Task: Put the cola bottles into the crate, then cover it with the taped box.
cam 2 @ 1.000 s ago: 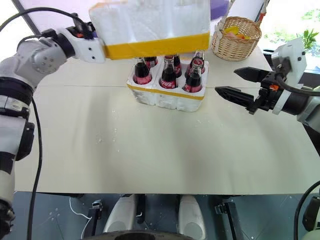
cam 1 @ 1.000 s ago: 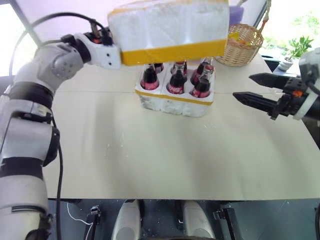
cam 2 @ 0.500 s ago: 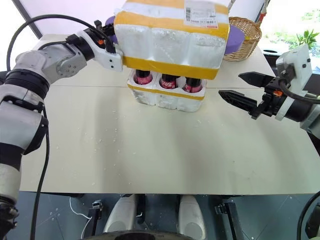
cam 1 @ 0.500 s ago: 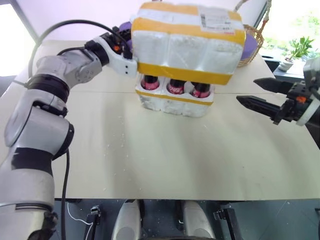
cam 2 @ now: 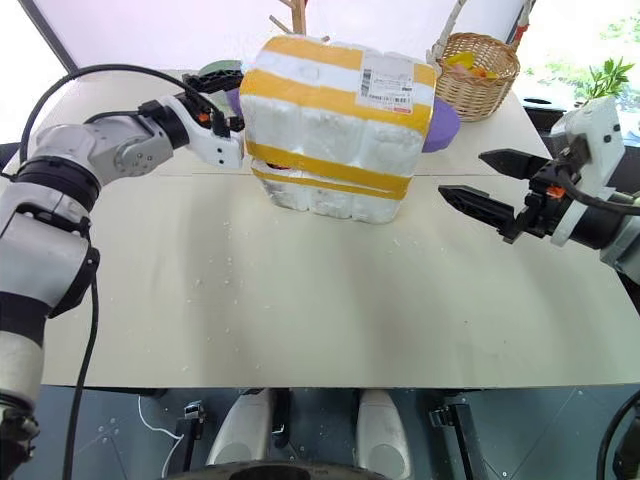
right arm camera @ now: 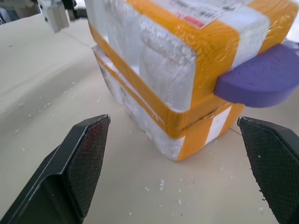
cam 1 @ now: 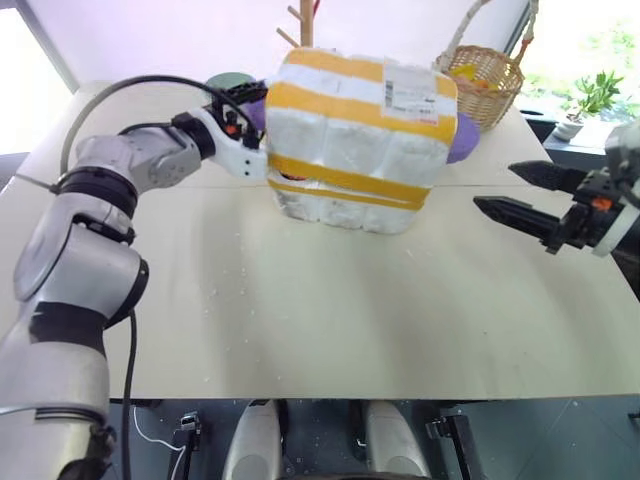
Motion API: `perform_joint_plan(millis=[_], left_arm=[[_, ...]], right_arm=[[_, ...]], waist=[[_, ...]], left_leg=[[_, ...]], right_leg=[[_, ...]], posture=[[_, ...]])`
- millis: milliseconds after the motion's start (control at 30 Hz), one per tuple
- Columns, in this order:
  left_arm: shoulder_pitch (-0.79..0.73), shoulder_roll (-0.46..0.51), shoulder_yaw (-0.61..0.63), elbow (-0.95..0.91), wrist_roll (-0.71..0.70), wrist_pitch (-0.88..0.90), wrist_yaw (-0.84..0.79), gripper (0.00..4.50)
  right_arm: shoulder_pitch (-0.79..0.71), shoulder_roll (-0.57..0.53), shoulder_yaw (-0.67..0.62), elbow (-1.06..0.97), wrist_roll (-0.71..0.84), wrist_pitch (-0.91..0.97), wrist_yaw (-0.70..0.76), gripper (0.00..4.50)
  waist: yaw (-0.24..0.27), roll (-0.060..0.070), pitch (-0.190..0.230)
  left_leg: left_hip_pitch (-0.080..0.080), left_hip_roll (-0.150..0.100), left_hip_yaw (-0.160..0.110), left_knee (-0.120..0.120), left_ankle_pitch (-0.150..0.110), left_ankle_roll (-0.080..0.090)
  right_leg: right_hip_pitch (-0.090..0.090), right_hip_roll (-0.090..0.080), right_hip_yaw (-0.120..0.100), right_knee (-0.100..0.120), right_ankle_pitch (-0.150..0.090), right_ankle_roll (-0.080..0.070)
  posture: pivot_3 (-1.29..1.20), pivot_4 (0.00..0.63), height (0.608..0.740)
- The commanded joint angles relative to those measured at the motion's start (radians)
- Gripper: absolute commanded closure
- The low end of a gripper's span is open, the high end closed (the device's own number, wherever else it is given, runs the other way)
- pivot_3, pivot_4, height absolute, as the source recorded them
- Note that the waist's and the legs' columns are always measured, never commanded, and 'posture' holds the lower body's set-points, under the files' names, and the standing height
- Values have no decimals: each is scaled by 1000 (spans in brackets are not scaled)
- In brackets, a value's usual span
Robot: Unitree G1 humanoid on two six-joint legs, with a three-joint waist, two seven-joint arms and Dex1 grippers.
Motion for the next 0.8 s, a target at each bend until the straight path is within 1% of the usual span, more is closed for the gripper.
perform_joint_plan(millis=[33, 100, 167, 233, 300, 333, 367, 400, 433, 467, 500, 533, 567, 600, 667, 700, 767, 800], left_arm=[[13, 58, -1, -47, 5, -52, 46, 735], [43, 100, -15, -78, 33, -83, 100, 735], [79, 138, -12, -104, 35, -134, 116, 735], [130, 180, 11, -124, -7, -215, 75, 735], [205, 232, 60, -111, -116, -300, -55, 735], [235, 240, 104, -83, -211, -316, -166, 735], [271, 217, 192, -50, -377, -257, -388, 735], [315, 191, 286, -69, -581, -146, -647, 735], [353, 173, 366, -112, -755, -39, -854, 735], [376, 156, 456, -176, -913, 188, -1053, 735], [401, 165, 516, -287, -1060, 469, -1243, 735], [429, 181, 569, -405, -1190, 663, -1373, 735], [445, 209, 604, -506, -1284, 885, -1470, 735], [460, 246, 616, -595, -1347, 1072, -1540, 735], [508, 316, 656, -756, -1450, 1264, -1645, 735], [526, 351, 666, -810, -1479, 1339, -1683, 735], [559, 400, 676, -876, -1495, 1419, -1721, 735], [574, 415, 681, -899, -1494, 1430, -1737, 735]], right_arm=[[-24, -1, -10, -1, 10, -21, -5, 0], [-30, 2, 2, 3, 9, -24, -7, 0], [-37, 5, 12, 7, 8, -26, -7, 0], [-42, 8, 19, 10, 6, -28, -9, 0], [-44, 12, 25, 16, 1, -31, -9, 0], [-42, 12, 27, 19, -3, -35, -6, 0], [-39, 12, 30, 24, -7, -38, -2, 0], [-37, 11, 33, 31, -12, -43, 2, 0], [-36, 10, 36, 37, -16, -48, 5, 0], [-36, 9, 40, 44, -21, -53, 9, 0], [-39, 8, 47, 53, -25, -58, 14, 0], [-43, 6, 55, 63, -31, -64, 19, 0], [-48, 5, 64, 73, -37, -70, 25, 0], [-56, 4, 74, 83, -42, -75, 31, 0], [-76, 0, 98, 109, -57, -90, 47, 0], [-88, -2, 112, 123, -66, -97, 55, 0], [-113, -4, 135, 151, -83, -110, 70, 0], [-127, -5, 147, 165, -91, -116, 77, 0]], waist=[[0, 0, 0], [0, 0, 0], [-1, 0, 0], [0, 0, 0], [-2, 1, 0], [-3, 1, 0], [-2, 1, -1], [-2, 1, -1], [2, 1, -1], [4, 1, -1], [4, 0, 0], [2, 0, 0], [-2, 0, 0], [-5, 0, 0], [-15, 0, 0], [-21, 0, 0], [-26, 2, -1], [-27, 3, -2]], left_leg=[[0, 0, 0, 0, 0, 0], [0, 0, 0, 0, 0, 0], [0, 0, 0, 0, 0, 0], [0, 0, 0, 0, 0, 0], [0, 0, 0, 0, 0, 0], [1, 0, 1, 0, 0, 0], [1, 0, 1, 0, 0, 0], [1, 0, 1, 0, 0, 0], [1, 1, 1, 0, 0, 0], [0, 1, 0, 1, 0, 0], [0, 1, 0, 1, 0, -1], [0, 1, 0, 2, 1, -1], [-1, 1, -1, 3, 1, -1], [-1, 1, -1, 3, 1, -1], [0, 1, -1, 2, 1, -1], [1, 1, -1, 2, 1, -1], [3, 1, -2, 1, 1, 0], [4, 1, -2, 1, 1, 0]], right_leg=[[0, 0, 0, 0, 0, 0], [0, 0, 0, 0, 0, 0], [0, 0, 0, 0, 0, 0], [0, 0, 0, 0, 0, 0], [0, 0, 0, 0, 0, 0], [0, 0, 0, 0, 0, 0], [0, 0, 0, 0, 0, 0], [0, 0, 0, 1, 0, 0], [0, 0, 0, 1, 0, -1], [0, 0, 0, 2, 0, -1], [0, 0, -1, 2, 0, -1], [1, 0, -1, 2, 0, -1], [1, 0, -1, 1, 0, -1], [1, 0, 0, 1, 0, -1], [2, 0, 0, 1, 0, -1], [2, 0, 0, 1, 0, -1], [3, 0, 0, 2, 0, -1], [4, 1, 0, 2, 0, -1]], posture=[[0, 150, 740], [0, 150, 740], [0, 150, 740], [0, 150, 740], [0, 150, 740], [0, 150, 740], [0, 150, 740], [0, 150, 740], [0, 150, 740], [0, 150, 740], [0, 150, 740], [0, 150, 740], [0, 150, 740], [0, 150, 740], [0, 150, 740], [0, 150, 740], [0, 150, 740], [0, 150, 740]])
